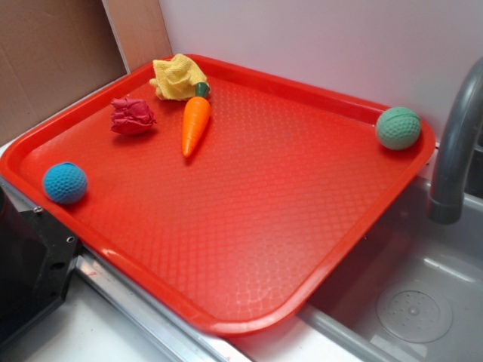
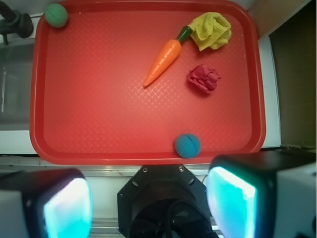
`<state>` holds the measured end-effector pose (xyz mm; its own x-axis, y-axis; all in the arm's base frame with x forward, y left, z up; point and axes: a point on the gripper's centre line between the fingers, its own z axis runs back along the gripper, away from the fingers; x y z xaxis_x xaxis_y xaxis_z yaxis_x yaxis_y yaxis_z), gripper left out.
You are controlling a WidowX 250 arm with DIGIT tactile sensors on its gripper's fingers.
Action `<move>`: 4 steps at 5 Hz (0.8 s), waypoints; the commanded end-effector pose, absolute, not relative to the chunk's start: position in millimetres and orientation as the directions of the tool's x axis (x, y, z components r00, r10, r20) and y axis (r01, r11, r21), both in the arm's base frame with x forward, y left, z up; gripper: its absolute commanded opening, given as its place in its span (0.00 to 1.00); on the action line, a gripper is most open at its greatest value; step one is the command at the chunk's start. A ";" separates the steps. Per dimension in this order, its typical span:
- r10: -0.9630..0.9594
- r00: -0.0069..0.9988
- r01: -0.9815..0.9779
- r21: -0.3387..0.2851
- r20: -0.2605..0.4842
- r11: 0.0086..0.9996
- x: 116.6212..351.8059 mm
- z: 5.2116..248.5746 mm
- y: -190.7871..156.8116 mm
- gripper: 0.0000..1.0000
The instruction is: Grab the carrot.
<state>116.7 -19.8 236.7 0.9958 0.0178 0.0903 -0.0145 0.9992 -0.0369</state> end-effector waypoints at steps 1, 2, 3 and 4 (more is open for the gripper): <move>0.018 0.996 -0.015 -0.037 0.090 0.999 116.7 236.7 -19.8 1.00; 0.068 0.992 -0.066 -0.024 0.107 0.998 117.5 231.6 -21.1 1.00; 0.145 0.983 -0.145 -0.009 0.111 0.989 119.6 226.7 -17.2 1.00; 0.253 0.960 -0.253 -0.013 0.122 0.967 139.6 207.1 -10.4 1.00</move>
<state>139.6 -11.4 201.2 0.9621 0.2510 0.1067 -0.2515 0.9678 -0.0086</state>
